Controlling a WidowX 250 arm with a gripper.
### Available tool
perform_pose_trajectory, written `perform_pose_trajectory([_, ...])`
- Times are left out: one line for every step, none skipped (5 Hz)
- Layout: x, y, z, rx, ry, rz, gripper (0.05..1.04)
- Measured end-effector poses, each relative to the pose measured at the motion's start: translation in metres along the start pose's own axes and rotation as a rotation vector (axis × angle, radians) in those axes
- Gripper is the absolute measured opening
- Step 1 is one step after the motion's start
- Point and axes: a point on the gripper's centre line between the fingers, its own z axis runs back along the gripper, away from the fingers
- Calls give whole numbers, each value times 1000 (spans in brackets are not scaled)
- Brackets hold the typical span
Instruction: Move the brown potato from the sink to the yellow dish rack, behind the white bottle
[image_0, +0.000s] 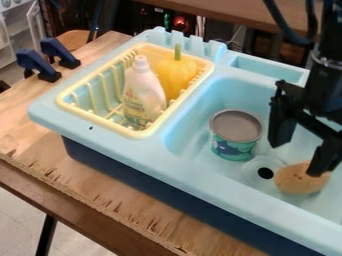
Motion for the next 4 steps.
perform_pose_trajectory([-1, -2, -7, 1, 29, 4, 1001])
perform_pose_trajectory([0, -8, -14, 2, 41, -11, 1001])
perform_pose_trajectory([1, -10, -24, 2, 66, -20, 1001])
perform_pose_trajectory([3, -9, -28, 3, 69, -20, 964])
